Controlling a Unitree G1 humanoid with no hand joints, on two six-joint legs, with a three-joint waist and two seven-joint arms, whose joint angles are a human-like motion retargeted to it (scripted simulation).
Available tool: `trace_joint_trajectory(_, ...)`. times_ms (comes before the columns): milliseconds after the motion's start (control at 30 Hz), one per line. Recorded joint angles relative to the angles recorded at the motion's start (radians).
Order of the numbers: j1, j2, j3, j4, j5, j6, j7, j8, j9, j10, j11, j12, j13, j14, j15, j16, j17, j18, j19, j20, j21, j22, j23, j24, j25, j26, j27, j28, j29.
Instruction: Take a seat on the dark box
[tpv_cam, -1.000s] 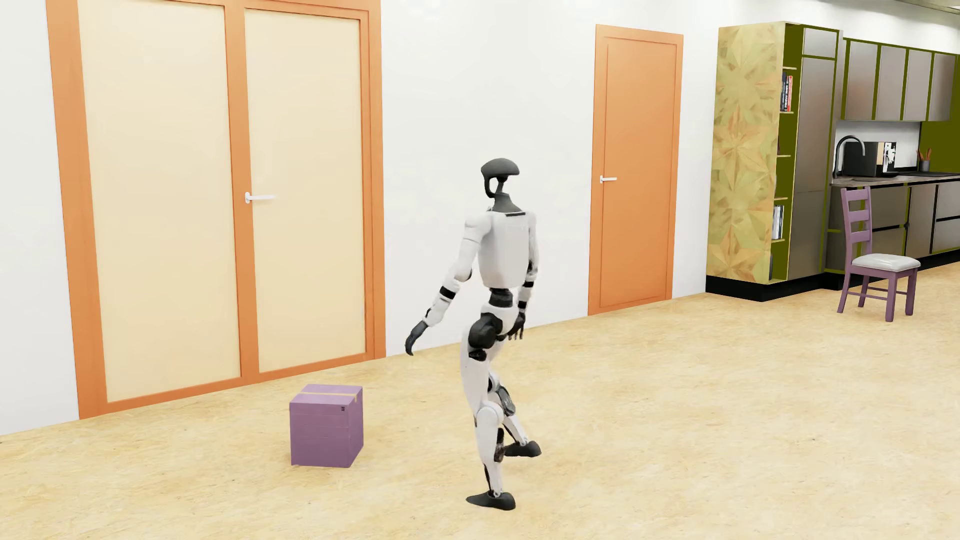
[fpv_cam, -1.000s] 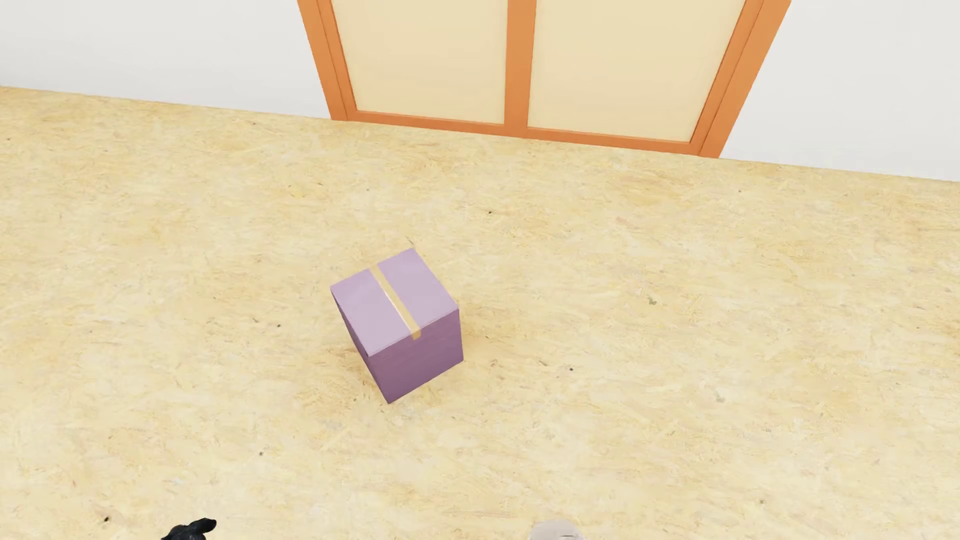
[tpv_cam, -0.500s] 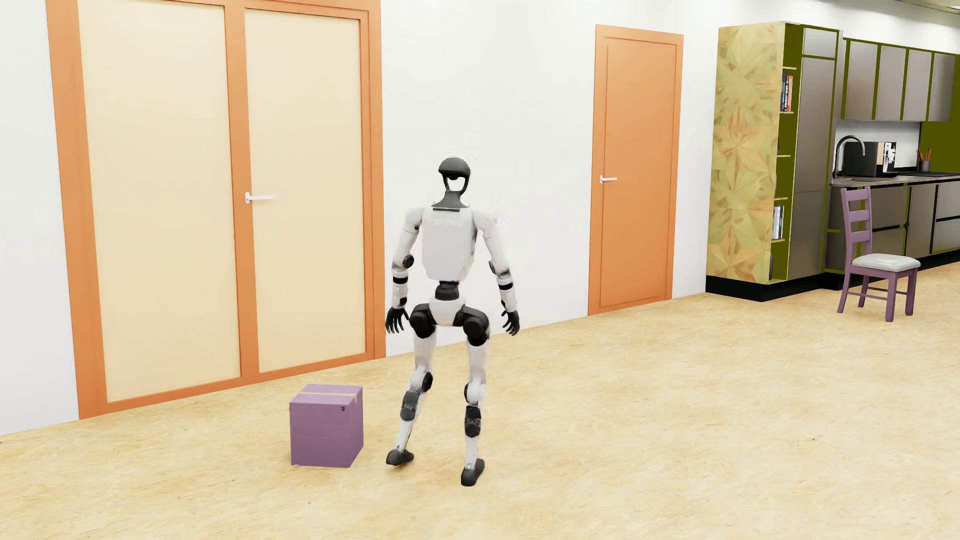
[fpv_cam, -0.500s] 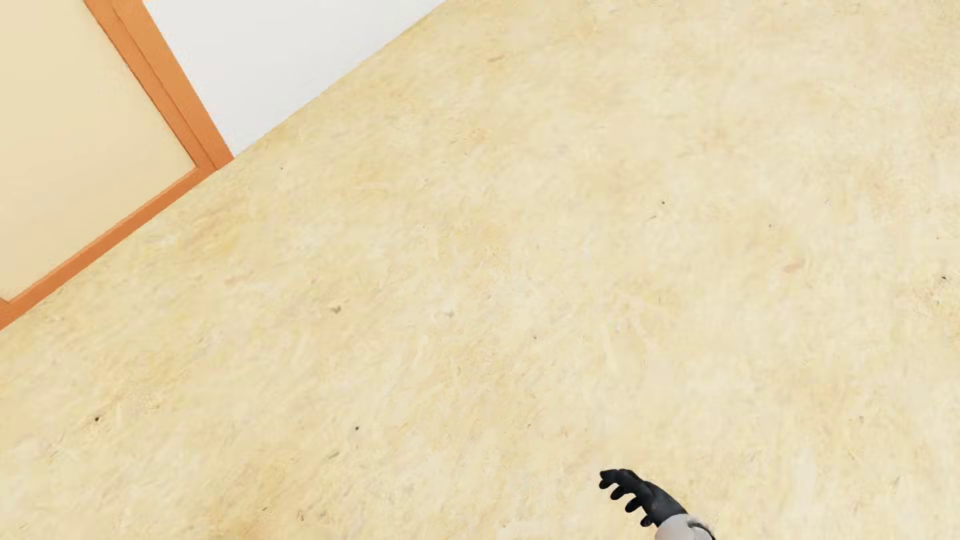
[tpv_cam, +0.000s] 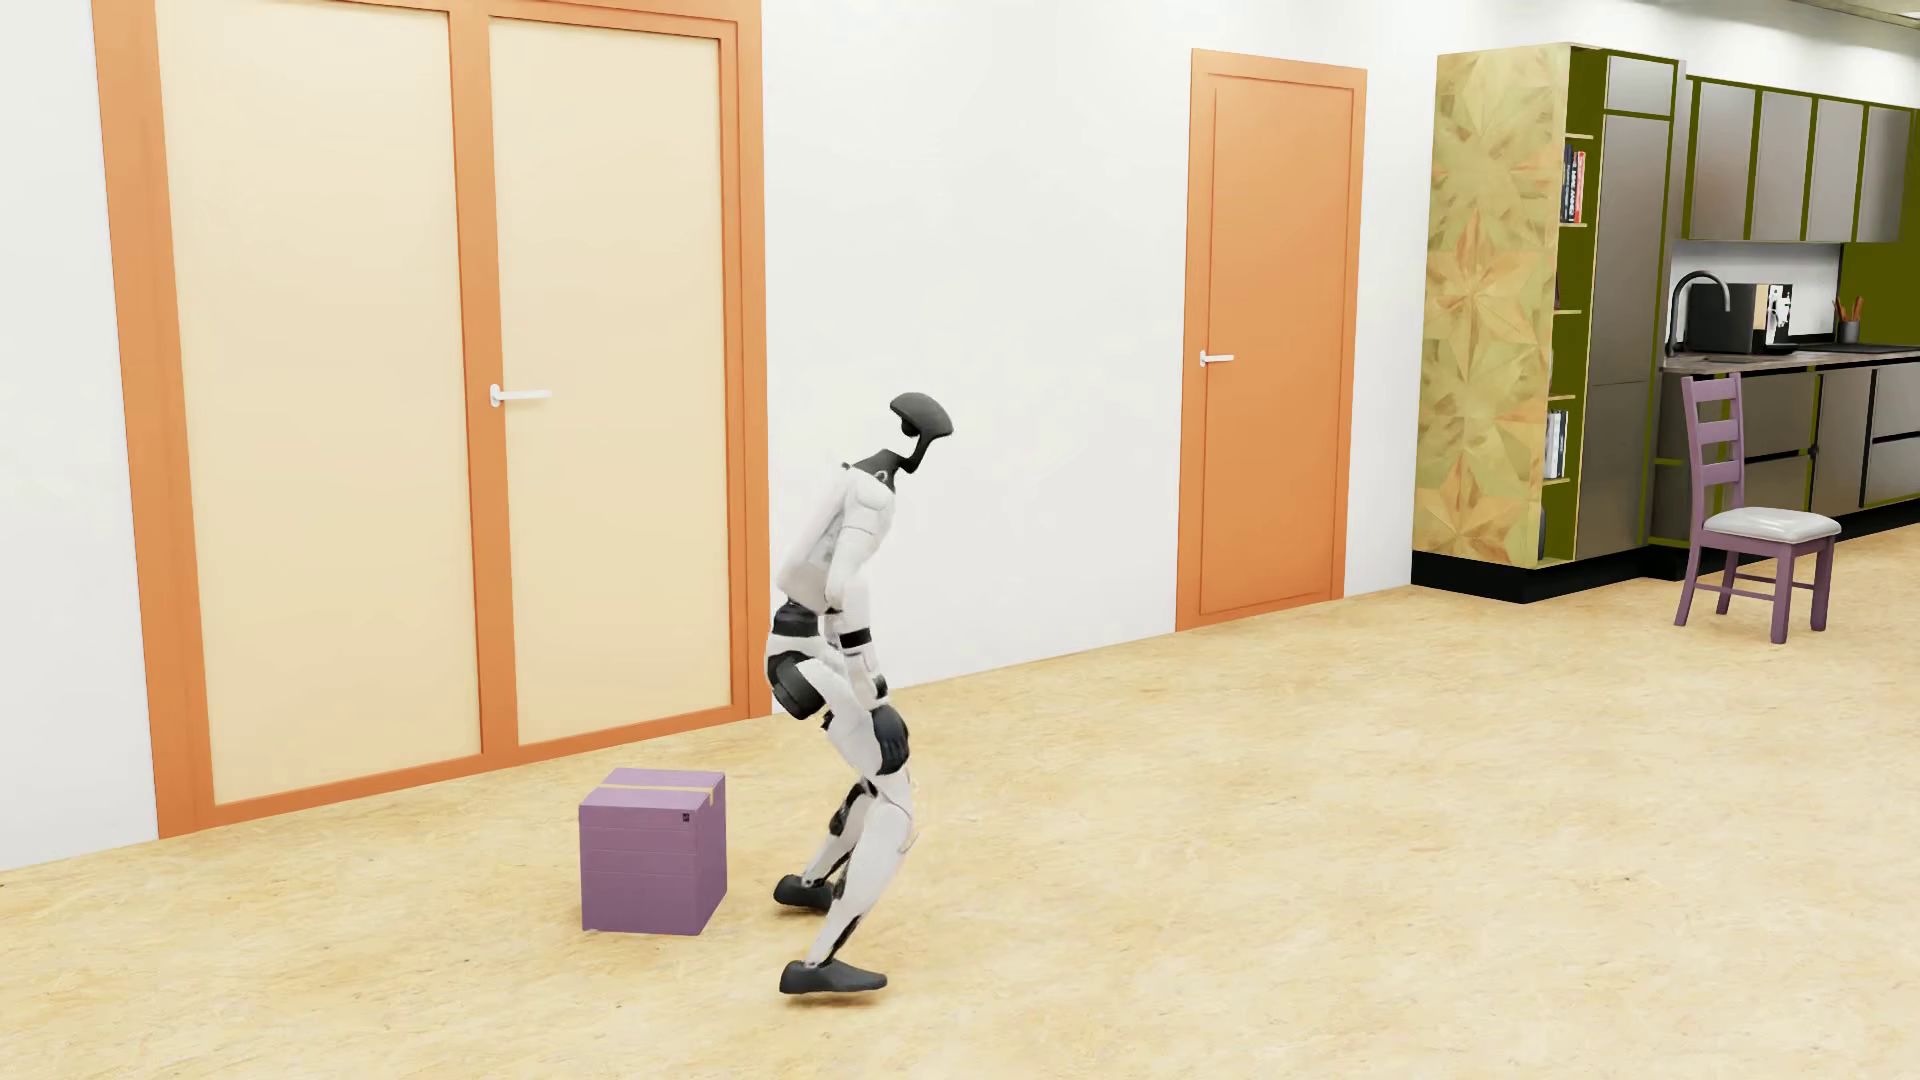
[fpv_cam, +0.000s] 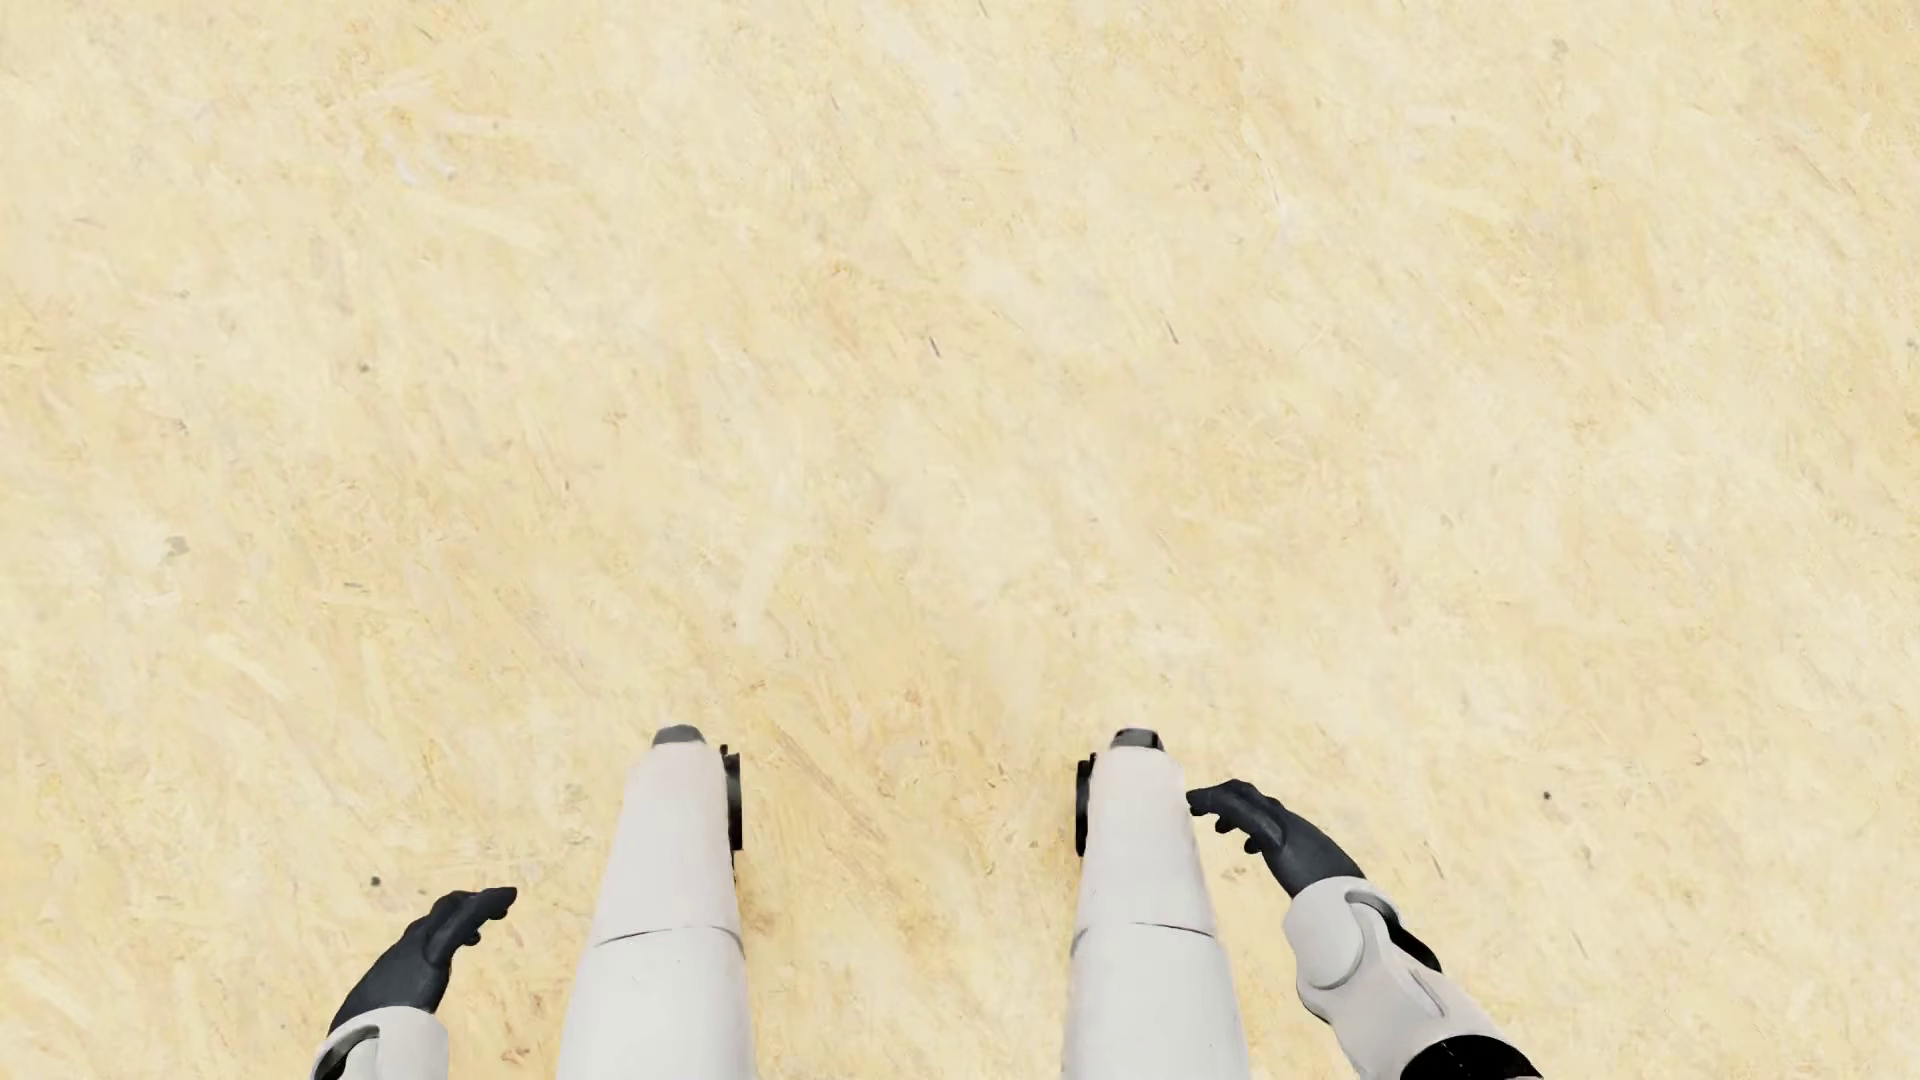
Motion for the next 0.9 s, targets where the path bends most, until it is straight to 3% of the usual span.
trace_joint_trajectory(33, -0.088, -0.119, -0.003, 0.016, -0.018, -0.018, -0.003, 0.012, 0.020, 0.104, 0.112, 0.005, -0.021, -0.014, -0.031, 0.025, -0.016, -0.011, 0.041, 0.014, -0.013, -0.031, 0.009, 0.018, 0.004, -0.015, 0.018, -0.018, 0.028)
trace_joint_trajectory(67, -0.169, -0.187, -0.012, 0.014, -0.045, -0.011, -0.023, -0.016, 0.061, 0.211, 0.204, -0.001, -0.036, -0.048, -0.080, 0.044, -0.036, -0.023, 0.046, 0.010, -0.028, -0.068, -0.001, 0.037, 0.031, -0.003, 0.030, -0.019, 0.011)
trace_joint_trajectory(167, -0.295, -0.388, -0.016, 0.035, -0.051, -0.020, -0.055, 0.065, 0.171, 0.465, 0.463, -0.064, -0.095, -0.132, -0.120, 0.072, -0.074, -0.046, 0.106, 0.002, -0.008, -0.094, 0.028, 0.015, 0.070, 0.002, 0.024, 0.012, -0.070)
trace_joint_trajectory(233, -0.354, -0.480, -0.021, 0.027, -0.040, -0.021, -0.070, 0.106, 0.214, 0.584, 0.593, -0.090, -0.109, -0.164, -0.124, 0.088, -0.087, -0.052, 0.112, -0.010, -0.042, -0.105, 0.006, 0.025, 0.064, 0.031, 0.049, 0.057, 0.002)
trace_joint_trajectory(267, -0.370, -0.506, -0.023, 0.021, -0.037, -0.017, -0.091, 0.132, 0.229, 0.640, 0.646, -0.098, -0.096, -0.195, -0.126, 0.099, -0.088, -0.073, 0.123, -0.056, -0.046, -0.113, -0.016, -0.024, 0.086, 0.016, 0.032, 0.084, -0.004)
trace_joint_trajectory(300, -0.367, -0.503, -0.028, 0.030, -0.040, -0.015, -0.096, 0.140, 0.252, 0.675, 0.677, -0.120, -0.091, -0.198, -0.131, 0.110, -0.084, -0.100, 0.129, -0.051, -0.055, -0.111, -0.024, -0.005, 0.078, 0.039, 0.029, 0.111, -0.004)
trace_joint_trajectory(333, -0.346, -0.492, -0.031, 0.040, -0.040, -0.016, -0.096, 0.140, 0.268, 0.693, 0.685, -0.143, -0.088, -0.215, -0.120, 0.116, -0.066, -0.102, 0.137, -0.038, -0.053, -0.108, -0.021, -0.005, 0.080, 0.042, 0.018, 0.072, -0.002)
trace_joint_trajectory(400, -0.305, -0.447, -0.023, 0.074, -0.044, -0.019, -0.087, 0.128, 0.284, 0.706, 0.686, -0.164, -0.063, -0.204, -0.103, 0.100, -0.027, -0.113, 0.154, -0.028, -0.060, -0.095, 0.011, -0.019, 0.073, 0.063, 0.016, 0.110, -0.025)
trace_joint_trajectory(433, -0.288, -0.426, -0.021, 0.070, -0.060, -0.016, -0.085, 0.119, 0.281, 0.718, 0.697, -0.161, -0.034, -0.210, -0.105, 0.098, -0.016, -0.108, 0.167, -0.040, -0.063, -0.089, -0.005, -0.024, 0.079, 0.057, 0.003, 0.105, -0.041)
trace_joint_trajectory(500, -0.247, -0.379, -0.018, 0.061, -0.076, -0.015, -0.088, 0.110, 0.268, 0.739, 0.719, -0.156, 0.003, -0.206, -0.121, 0.093, 0.009, -0.094, 0.174, -0.063, -0.095, -0.064, 0.019, -0.001, 0.026, 0.056, 0.014, 0.084, 0.023)
trace_joint_trajectory(533, -0.228, -0.354, -0.017, 0.059, -0.083, -0.012, -0.091, 0.101, 0.260, 0.750, 0.728, -0.160, 0.019, -0.215, -0.132, 0.082, 0.028, -0.086, 0.174, -0.079, -0.089, -0.028, 0.049, -0.005, 0.012, 0.043, 0.010, 0.072, 0.015)
trace_joint_trajectory(567, -0.204, -0.320, -0.016, 0.060, -0.092, -0.008, -0.090, 0.099, 0.258, 0.755, 0.726, -0.162, 0.030, -0.227, -0.149, 0.066, 0.048, -0.075, 0.187, -0.098, -0.085, 0.012, 0.082, -0.006, 0.014, 0.062, 0.013, 0.082, -0.001)
trace_joint_trajectory(600, -0.186, -0.299, -0.017, 0.060, -0.102, -0.012, -0.084, 0.093, 0.250, 0.757, 0.725, -0.163, 0.036, -0.229, -0.158, 0.054, 0.072, -0.076, 0.186, -0.123, -0.080, 0.042, 0.119, -0.030, 0.017, 0.066, 0.034, 0.095, -0.024)
trace_joint_trajectory(633, -0.180, -0.284, -0.011, 0.062, -0.111, -0.010, -0.079, 0.089, 0.240, 0.757, 0.721, -0.180, 0.039, -0.236, -0.165, 0.031, 0.089, -0.071, 0.191, -0.143, -0.086, 0.096, 0.153, -0.039, 0.041, 0.057, -0.017, 0.085, -0.032)
trace_joint_trajectory(667, -0.178, -0.279, -0.011, 0.063, -0.116, -0.006, -0.080, 0.090, 0.228, 0.758, 0.722, -0.185, 0.030, -0.240, -0.171, 0.018, 0.116, -0.072, 0.194, -0.145, -0.110, 0.119, 0.191, -0.050, 0.111, 0.060, 0.004, 0.076, -0.051)
trace_joint_trajectory(700, -0.167, -0.269, -0.014, 0.058, -0.127, -0.006, -0.073, 0.093, 0.224, 0.754, 0.725, -0.185, 0.033, -0.241, -0.166, 0.008, 0.128, -0.066, 0.228, -0.145, -0.119, 0.128, 0.206, -0.056, 0.133, 0.061, 0.018, 0.076, -0.095)
trace_joint_trajectory(733, -0.161, -0.255, -0.013, 0.058, -0.129, -0.002, -0.068, 0.087, 0.221, 0.752, 0.722, -0.184, 0.035, -0.228, -0.173, -0.005, 0.124, -0.068, 0.215, -0.145, -0.123, 0.137, 0.213, -0.064, 0.130, 0.055, 0.029, 0.075, -0.108)
trace_joint_trajectory(767, -0.151, -0.247, -0.013, 0.054, -0.129, -0.003, -0.066, 0.090, 0.222, 0.748, 0.724, -0.183, 0.030, -0.224, -0.169, -0.011, 0.115, -0.066, 0.215, -0.147, -0.117, 0.155, 0.215, -0.052, 0.129, 0.085, 0.031, 0.098, -0.106)
trace_joint_trajectory(800, -0.138, -0.232, -0.010, 0.050, -0.127, -0.001, -0.066, 0.089, 0.226, 0.751, 0.724, -0.180, 0.034, -0.226, -0.167, -0.020, 0.106, -0.071, 0.216, -0.151, -0.108, 0.157, 0.207, -0.060, 0.125, 0.083, 0.019, 0.103, -0.109)
trace_joint_trajectory(900, -0.116, -0.206, -0.004, 0.027, -0.117, -0.008, -0.074, 0.089, 0.227, 0.750, 0.723, -0.168, 0.045, -0.231, -0.164, -0.031, 0.098, -0.059, 0.205, -0.154, -0.087, 0.173, 0.167, -0.045, 0.039, 0.067, 0.032, 0.096, -0.084)
